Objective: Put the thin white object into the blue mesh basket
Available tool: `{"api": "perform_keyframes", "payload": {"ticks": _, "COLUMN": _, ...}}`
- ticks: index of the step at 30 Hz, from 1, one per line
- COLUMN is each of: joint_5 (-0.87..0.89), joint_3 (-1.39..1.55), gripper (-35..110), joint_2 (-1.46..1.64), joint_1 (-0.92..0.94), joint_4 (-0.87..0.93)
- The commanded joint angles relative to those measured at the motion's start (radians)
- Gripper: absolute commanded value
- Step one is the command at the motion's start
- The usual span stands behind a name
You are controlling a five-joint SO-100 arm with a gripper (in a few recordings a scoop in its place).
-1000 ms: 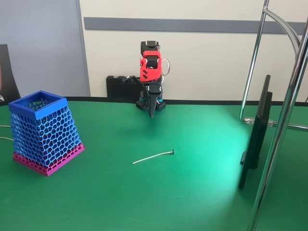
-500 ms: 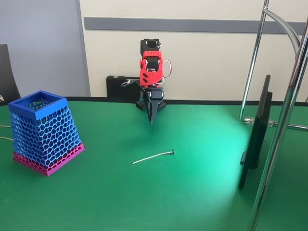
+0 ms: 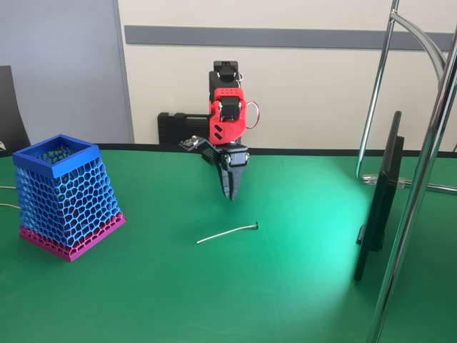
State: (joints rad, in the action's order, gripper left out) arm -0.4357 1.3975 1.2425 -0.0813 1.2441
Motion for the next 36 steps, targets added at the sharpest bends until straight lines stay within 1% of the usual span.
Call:
{"api": "perform_keyframes", "payload": {"ticks": 1, "joint_5": -0.005, "joint_3": -0.127, "gripper": 19, "joint_2": -0.066, "joint_1": -0.020, "joint_4": 0.048}}
{"api": "perform_keyframes", "payload": {"ticks": 8, "joint_5": -0.005, "joint_3": -0.293, "gripper": 19, "joint_2": -0.230, "joint_1": -0.055, "joint_4": 0.083}}
{"api": "perform_keyframes", "payload": {"ticks": 22, "joint_5": -0.005, "joint_3": -0.482, "gripper": 22, "joint_2": -0.400, "joint_1": -0.087, "joint_4": 0.083}}
{"api": "perform_keyframes", "payload": {"ticks": 36, "joint_5": 0.057, "joint_3": -0.535, "gripper": 22, "joint_2": -0.472, "joint_1": -0.124, "joint_4": 0.083}}
